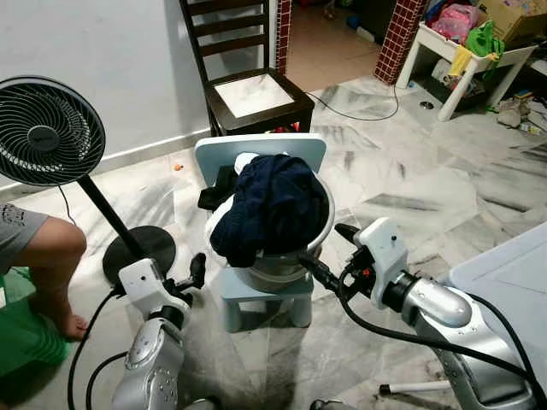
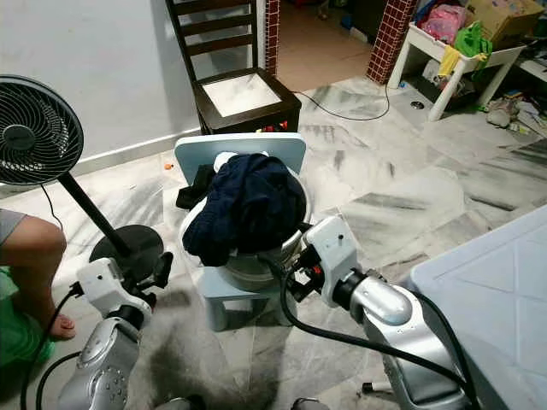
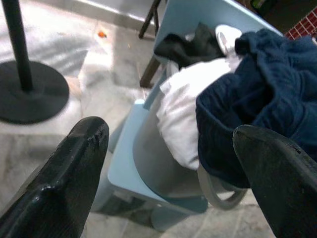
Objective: Hang hanger
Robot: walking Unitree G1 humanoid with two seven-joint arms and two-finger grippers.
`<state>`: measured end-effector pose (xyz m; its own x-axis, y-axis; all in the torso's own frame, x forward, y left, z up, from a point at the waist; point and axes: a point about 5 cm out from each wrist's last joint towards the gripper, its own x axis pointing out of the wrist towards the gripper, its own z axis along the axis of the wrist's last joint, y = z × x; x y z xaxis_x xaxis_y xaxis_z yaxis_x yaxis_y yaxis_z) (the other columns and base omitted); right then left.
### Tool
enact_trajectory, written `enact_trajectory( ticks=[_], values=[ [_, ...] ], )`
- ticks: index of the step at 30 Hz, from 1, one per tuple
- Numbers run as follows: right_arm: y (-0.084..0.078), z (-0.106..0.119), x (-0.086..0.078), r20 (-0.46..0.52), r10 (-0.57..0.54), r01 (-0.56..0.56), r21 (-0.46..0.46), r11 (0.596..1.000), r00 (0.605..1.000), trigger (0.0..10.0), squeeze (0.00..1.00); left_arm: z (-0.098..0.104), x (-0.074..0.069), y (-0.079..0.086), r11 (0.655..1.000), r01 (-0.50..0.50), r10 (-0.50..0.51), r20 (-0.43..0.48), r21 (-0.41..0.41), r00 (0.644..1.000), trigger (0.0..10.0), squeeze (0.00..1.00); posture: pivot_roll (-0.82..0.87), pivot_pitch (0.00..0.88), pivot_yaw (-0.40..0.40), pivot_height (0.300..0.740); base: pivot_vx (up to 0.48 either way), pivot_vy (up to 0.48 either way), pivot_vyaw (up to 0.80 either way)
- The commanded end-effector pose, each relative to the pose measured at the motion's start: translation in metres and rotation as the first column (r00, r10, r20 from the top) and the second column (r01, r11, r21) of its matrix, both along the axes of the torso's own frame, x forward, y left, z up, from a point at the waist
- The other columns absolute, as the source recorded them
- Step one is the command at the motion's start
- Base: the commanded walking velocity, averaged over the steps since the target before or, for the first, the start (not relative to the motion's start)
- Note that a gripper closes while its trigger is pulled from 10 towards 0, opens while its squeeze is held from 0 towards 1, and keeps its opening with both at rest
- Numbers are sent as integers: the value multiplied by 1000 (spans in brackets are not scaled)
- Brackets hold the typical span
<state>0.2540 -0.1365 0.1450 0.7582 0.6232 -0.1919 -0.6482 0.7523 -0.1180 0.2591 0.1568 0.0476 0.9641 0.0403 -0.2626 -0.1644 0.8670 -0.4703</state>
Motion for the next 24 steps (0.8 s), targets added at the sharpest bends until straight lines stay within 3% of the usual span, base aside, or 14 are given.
enact_trajectory(
  ticks=[1, 24],
  values=[
    [-4, 4, -3, 10, -12, 12, -4, 1000, 1000, 10000, 0, 2, 8, -29, 993, 11, -10, 4, -117, 1000, 10000, 0, -241, 156, -23, 740, 0, 0, 0],
    [-10, 15, -15, 18, -47, 48, -23, 999, 999, 10000, 0, -14, 37, -54, 981, 128, -130, -4, -147, 992, 10000, 0, -303, 217, -21, 740, 0, 0, 0]
  ],
)
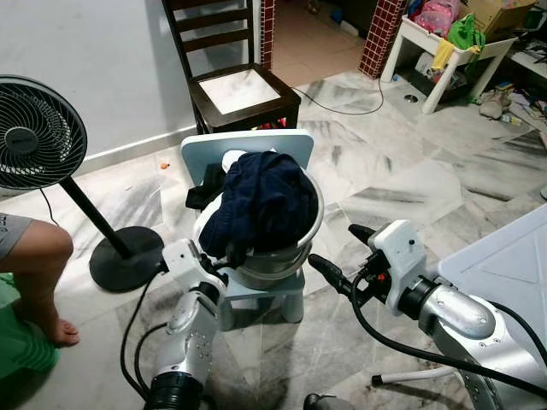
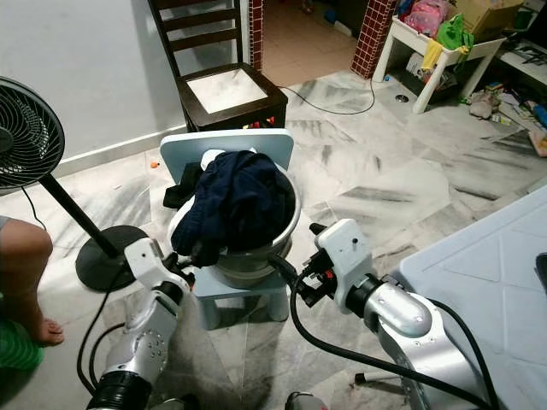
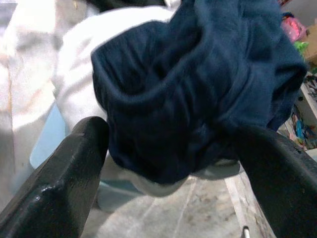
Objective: Hang hanger
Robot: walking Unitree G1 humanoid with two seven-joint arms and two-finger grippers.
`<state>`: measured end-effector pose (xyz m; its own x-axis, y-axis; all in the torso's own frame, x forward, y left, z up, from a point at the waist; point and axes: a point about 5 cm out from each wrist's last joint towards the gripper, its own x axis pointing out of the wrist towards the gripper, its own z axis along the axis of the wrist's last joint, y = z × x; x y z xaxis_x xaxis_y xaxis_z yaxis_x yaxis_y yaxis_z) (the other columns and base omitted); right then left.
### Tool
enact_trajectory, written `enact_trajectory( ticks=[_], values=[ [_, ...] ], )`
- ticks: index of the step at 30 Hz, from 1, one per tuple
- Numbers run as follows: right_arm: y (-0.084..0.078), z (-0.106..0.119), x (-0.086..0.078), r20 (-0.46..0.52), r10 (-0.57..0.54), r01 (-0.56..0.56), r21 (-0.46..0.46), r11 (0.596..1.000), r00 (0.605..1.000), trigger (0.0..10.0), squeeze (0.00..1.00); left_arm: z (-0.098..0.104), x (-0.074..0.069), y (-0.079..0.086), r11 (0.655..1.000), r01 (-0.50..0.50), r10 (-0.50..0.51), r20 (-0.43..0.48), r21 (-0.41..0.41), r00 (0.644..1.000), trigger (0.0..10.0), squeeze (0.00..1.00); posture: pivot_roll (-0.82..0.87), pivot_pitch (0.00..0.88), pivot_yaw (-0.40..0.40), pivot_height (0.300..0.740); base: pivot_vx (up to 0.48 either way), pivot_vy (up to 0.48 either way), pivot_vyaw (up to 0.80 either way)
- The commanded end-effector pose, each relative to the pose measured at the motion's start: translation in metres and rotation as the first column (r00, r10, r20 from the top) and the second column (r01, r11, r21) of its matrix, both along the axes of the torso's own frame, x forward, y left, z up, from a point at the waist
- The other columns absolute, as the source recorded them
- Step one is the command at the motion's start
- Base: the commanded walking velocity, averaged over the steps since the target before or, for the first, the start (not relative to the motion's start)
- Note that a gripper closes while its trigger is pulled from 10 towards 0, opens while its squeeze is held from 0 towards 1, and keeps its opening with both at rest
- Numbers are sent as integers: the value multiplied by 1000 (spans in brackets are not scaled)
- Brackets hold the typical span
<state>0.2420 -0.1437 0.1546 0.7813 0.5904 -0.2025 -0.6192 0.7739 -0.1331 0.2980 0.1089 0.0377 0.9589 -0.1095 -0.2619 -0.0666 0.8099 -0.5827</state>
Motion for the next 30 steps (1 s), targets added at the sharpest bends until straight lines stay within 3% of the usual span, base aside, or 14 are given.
enact_trajectory(
  ticks=[1, 8, 9, 10, 11, 13, 24, 25, 27, 28, 29, 30],
  values=[
    [-3, 6, -3, 16, -10, 10, -5, 1000, 1000, 10000, 0, -4, -1, -6, 1000, 12, -12, -10, -12, 1000, 10000, 0, -306, 221, -20, 740, 0, 0, 0],
    [-4, 6, -3, 15, -16, 16, -7, 1000, 1000, 10000, 0, -6, -1, -9, 1000, 13, -13, -1, -13, 1000, 10000, 0, -307, 224, -21, 740, 0, 0, 0],
    [-4, 6, -3, 15, -19, 19, -8, 1000, 1000, 10000, 0, -5, -1, -8, 1000, -3, 3, 10, -4, 1000, 7373, 0, -307, 224, -21, 740, 0, 0, 0],
    [-4, 6, -3, 15, -19, 19, -8, 1000, 1000, 10000, 0, -5, -1, -8, 1000, -3, 3, 10, -4, 1000, 7373, 0, -307, 224, -21, 740, 0, 0, 0],
    [-4, 5, -3, 14, -21, 21, -9, 1000, 1000, 10000, 0, -4, 0, -4, 999, -32, 32, 26, 14, 999, 1255, 0, -307, 224, -21, 740, 0, 0, 0],
    [-4, 5, -3, 11, -22, 22, -9, 1000, 1000, 10000, 0, -1, 1, 1, 997, -70, 67, 51, 45, 996, 0, 0, -307, 224, -21, 740, 0, 0, 0],
    [-4, 4, -2, 10, -30, 30, -10, 1000, 1000, 10000, 0, -2, 0, 2, 996, -69, 64, 69, 63, 996, 0, 0, -300, 224, -19, 740, 0, 0, 0],
    [-6, 4, -1, 13, -41, 41, -12, 999, 999, 10000, 0, -1, 2, 2, 996, -64, 60, 73, 64, 996, 1216, 0, -301, 223, -18, 740, 0, 0, 0],
    [-6, 3, -1, 14, -45, 45, -13, 999, 999, 10000, 0, -1, 3, 1, 996, -63, 58, 77, 65, 995, 1216, 0, -301, 223, -18, 740, 0, 0, 0],
    [-7, 3, -1, 14, -50, 50, -14, 999, 999, 10000, 0, 0, 4, 1, 996, -63, 57, 82, 66, 995, 275, 0, -302, 223, -17, 740, 0, 0, 0],
    [-7, 3, -1, 14, -52, 52, -15, 999, 999, 10000, 0, 1, 4, 1, 996, -64, 58, 87, 67, 995, 0, 0, -302, 223, -17, 740, 0, 0, 0],
    [-7, 3, -2, 14, -54, 54, -15, 998, 998, 10000, 0, 2, 5, 0, 995, -63, 56, 95, 76, 994, 510, 0, -302, 223, -17, 740, 0, 0, 0]
  ],
)
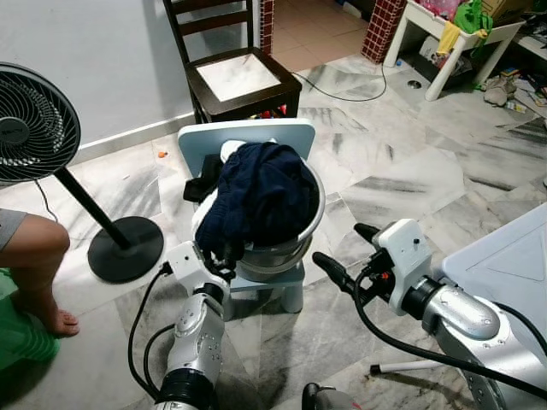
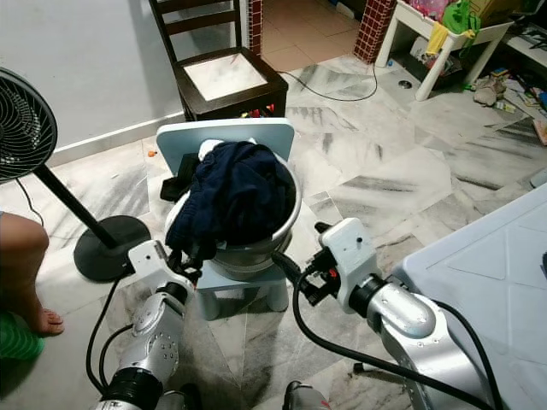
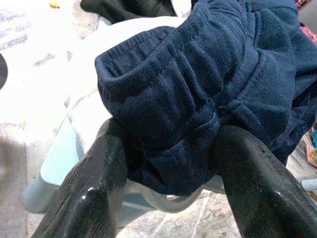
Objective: Hang hanger
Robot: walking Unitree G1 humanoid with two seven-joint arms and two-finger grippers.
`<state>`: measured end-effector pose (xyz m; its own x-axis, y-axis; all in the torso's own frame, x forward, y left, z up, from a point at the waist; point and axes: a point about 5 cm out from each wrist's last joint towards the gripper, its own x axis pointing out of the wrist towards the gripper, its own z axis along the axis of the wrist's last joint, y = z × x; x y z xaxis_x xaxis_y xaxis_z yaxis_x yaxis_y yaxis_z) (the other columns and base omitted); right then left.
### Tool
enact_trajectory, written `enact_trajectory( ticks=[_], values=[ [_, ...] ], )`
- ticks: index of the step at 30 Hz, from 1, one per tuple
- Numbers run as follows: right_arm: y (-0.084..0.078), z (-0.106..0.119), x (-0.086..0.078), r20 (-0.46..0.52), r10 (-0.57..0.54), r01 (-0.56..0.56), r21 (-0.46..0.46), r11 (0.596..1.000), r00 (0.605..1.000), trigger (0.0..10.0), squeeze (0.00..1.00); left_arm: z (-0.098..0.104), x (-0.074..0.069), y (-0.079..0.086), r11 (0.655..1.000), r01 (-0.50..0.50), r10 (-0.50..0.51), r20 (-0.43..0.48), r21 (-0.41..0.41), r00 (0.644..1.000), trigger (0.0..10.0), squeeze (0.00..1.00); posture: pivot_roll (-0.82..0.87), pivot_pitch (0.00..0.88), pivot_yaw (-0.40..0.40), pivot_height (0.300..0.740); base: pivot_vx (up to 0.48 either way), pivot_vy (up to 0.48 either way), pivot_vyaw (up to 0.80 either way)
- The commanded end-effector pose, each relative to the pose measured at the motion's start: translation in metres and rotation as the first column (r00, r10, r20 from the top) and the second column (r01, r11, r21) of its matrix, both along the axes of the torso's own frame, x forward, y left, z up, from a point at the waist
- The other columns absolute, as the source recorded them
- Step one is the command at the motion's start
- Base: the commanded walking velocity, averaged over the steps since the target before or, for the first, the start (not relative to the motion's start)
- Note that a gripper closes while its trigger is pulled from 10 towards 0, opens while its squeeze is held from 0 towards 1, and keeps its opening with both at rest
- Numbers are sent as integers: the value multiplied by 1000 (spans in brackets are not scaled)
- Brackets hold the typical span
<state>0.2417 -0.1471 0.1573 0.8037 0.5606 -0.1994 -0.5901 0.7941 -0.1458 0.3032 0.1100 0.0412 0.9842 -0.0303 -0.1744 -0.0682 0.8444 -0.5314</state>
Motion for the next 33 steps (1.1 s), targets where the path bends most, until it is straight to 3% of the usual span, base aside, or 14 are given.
enact_trajectory(
  ticks=[1, 2, 3, 13, 15, 33],
  values=[
    [-4, 0, -1, 4, -19, 19, -7, 1000, 1000, 10000, 0, -1, 0, -1, 1000, 6, -6, 3, 16, 1000, 510, 0, -302, 223, -17, 740, 0, 0, 0],
    [-4, 0, -1, 4, -19, 19, -7, 1000, 1000, 10000, 0, -1, 0, -1, 1000, 6, -6, 3, 16, 1000, 510, 0, -302, 223, -17, 740, 0, 0, 0],
    [-4, 0, -2, 4, -20, 20, -9, 1000, 1000, 10000, 0, 1, 0, -1, 999, -2, 2, 10, 51, 1000, 10000, 0, -302, 223, -17, 740, 0, 0, 0],
    [-5, -1, 0, 7, -26, 27, -14, 1000, 1000, 10000, 0, 9, 1, -3, 995, -38, 34, 49, 88, 998, 10000, 0, -302, 220, -16, 740, 0, 0, 0],
    [-5, -1, 0, 9, -30, 30, -16, 999, 1000, 10000, 0, 8, 0, -1, 994, -59, 54, 50, 89, 997, 0, 0, -307, 217, -18, 740, 0, 0, 0],
    [-6, -3, 1, 11, -48, 48, -23, 999, 999, 10000, 0, 11, 4, 3, 991, -76, 69, 67, 108, 995, 0, 0, -309, 205, -13, 740, 0, 0, 0]
  ],
)
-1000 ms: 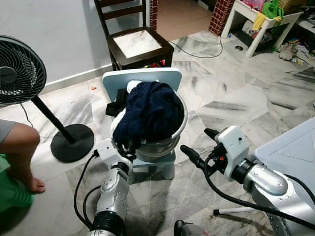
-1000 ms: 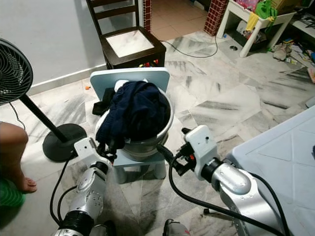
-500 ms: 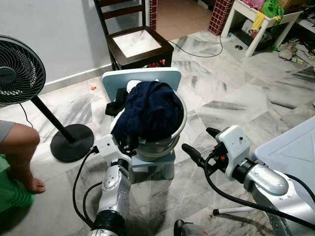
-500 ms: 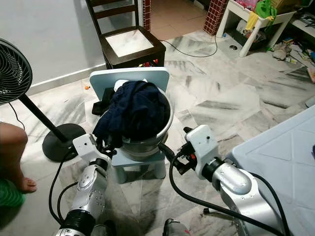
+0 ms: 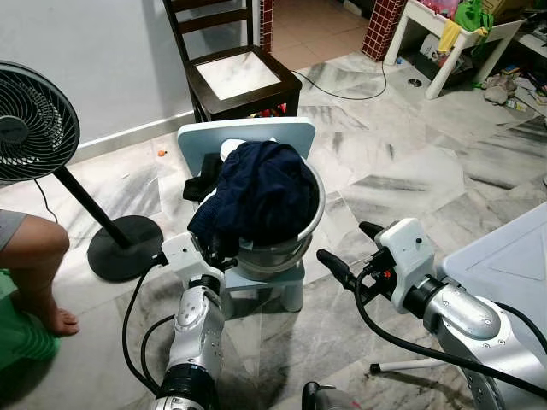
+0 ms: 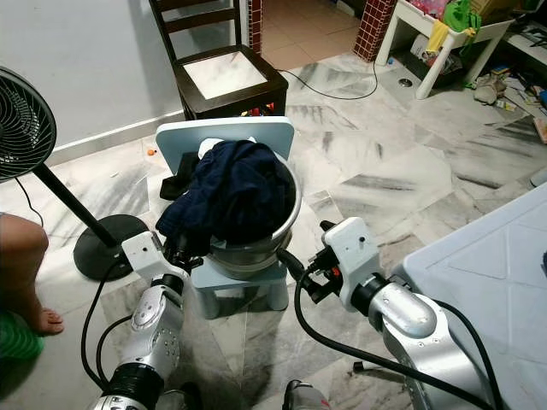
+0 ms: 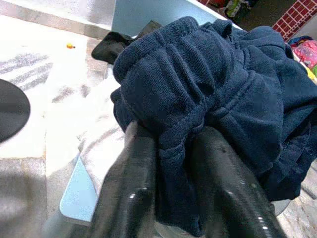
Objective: Hang hanger
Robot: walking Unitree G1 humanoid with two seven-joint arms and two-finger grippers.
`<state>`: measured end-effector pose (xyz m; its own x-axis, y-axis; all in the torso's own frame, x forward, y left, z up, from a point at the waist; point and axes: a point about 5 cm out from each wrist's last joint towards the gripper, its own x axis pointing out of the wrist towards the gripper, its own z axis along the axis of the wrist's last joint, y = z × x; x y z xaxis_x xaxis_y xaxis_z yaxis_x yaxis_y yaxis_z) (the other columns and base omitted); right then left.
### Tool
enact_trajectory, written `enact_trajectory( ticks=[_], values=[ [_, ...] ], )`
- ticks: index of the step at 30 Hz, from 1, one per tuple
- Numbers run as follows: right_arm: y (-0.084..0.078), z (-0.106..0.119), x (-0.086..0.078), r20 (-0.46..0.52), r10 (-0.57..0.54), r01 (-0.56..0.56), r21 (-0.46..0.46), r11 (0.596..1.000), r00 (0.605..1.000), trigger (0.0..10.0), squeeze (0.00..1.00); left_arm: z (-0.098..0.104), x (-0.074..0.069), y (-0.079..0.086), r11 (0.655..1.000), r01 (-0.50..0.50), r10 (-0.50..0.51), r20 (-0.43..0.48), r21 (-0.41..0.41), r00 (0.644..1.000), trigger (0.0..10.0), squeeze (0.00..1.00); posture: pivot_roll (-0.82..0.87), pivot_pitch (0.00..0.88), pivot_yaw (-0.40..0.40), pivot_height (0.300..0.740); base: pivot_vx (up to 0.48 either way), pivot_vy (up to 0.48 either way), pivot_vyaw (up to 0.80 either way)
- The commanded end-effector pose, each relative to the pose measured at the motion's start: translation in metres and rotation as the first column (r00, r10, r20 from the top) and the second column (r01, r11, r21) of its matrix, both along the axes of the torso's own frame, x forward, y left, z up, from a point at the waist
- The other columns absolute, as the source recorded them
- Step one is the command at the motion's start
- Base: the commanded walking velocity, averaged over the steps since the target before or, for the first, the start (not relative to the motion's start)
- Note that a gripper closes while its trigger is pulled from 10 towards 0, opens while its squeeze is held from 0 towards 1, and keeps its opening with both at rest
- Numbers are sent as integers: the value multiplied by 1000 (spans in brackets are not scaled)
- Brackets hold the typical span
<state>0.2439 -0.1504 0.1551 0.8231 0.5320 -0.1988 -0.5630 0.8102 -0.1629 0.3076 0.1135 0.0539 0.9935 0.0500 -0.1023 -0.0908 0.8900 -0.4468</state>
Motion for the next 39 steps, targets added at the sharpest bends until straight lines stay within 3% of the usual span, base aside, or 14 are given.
enact_trajectory(
  ticks=[1, 23, 31, 35, 39],
  values=[
    [-3, -1, -1, 1, -17, 17, -9, 1000, 1000, 10000, 0, -2, 0, 0, 1000, -6, 6, -7, 6, 1000, 0, 0, -309, 205, -13, 740, 0, 0, 0],
    [-1, -6, 2, -4, -15, 15, -2, 1000, 1000, 10000, 0, 1, 4, 2, 999, 22, -23, 17, 43, 1000, 0, 0, -294, 184, -5, 740, 0, 0, 0],
    [10, -13, 14, 0, -38, 38, 64, 997, 999, 10000, 0, 23, 2, 21, 982, 48, -68, 112, 180, 991, 0, 0, -203, 138, 34, 740, 0, 0, 0],
    [18, -20, 21, -4, -80, 80, 118, 990, 997, 10000, 0, 40, -11, 28, 957, 110, -160, 173, 268, 972, 0, 0, -150, 112, 55, 740, 0, 0, 0],
    [22, -24, 26, -10, -113, 114, 154, 982, 993, 10000, 0, 47, -27, 28, 915, 215, -278, 147, 342, 949, 0, 0, -116, 89, 70, 740, 0, 0, 0]
  ],
)
